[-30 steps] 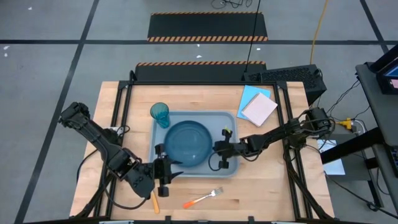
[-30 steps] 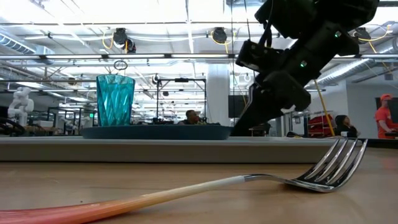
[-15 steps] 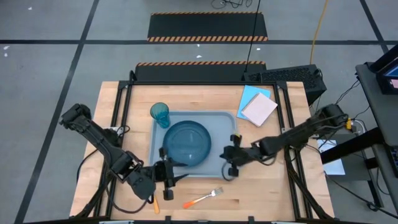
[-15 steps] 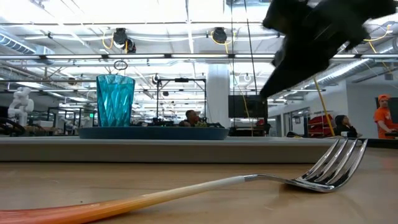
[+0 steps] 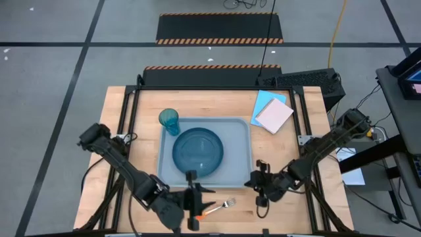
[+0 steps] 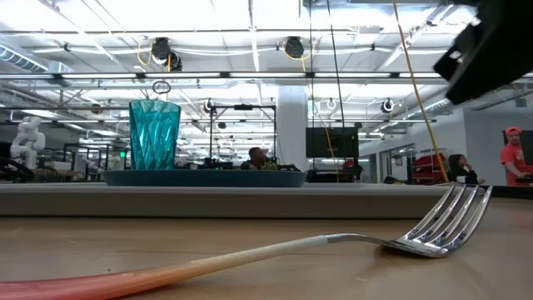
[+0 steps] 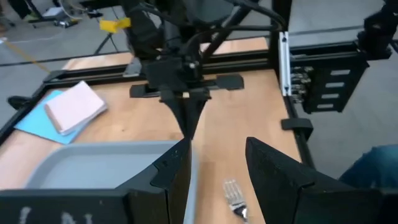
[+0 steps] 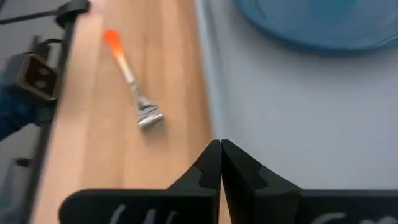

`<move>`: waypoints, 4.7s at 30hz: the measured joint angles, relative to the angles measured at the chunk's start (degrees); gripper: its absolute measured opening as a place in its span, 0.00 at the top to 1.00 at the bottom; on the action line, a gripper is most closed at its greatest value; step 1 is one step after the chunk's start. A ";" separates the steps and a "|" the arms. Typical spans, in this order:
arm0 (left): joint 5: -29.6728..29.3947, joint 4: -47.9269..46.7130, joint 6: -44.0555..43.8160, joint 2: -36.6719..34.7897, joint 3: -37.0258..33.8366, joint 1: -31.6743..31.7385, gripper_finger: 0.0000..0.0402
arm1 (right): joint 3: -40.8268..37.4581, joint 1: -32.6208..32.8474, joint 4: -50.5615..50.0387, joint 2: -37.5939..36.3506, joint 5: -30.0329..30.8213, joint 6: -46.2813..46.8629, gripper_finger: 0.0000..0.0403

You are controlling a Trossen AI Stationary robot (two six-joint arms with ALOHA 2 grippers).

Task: Pick and place plate/cup/fork/spoon on tray
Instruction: Put the orange fork to the right of the blue plate on the gray serving tray

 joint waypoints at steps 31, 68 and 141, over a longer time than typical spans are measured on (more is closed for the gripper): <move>2.38 -8.34 -15.17 24.38 21.60 -4.80 0.61 | 0.00 9.53 10.39 0.02 4.80 3.23 0.99; 10.25 -2.84 -18.33 27.81 21.10 -1.25 0.61 | 0.00 7.41 12.01 0.02 4.08 -0.81 0.99; 15.74 -12.38 -31.95 31.72 10.31 4.17 0.55 | 0.00 3.61 3.01 -5.20 -6.31 -11.28 0.99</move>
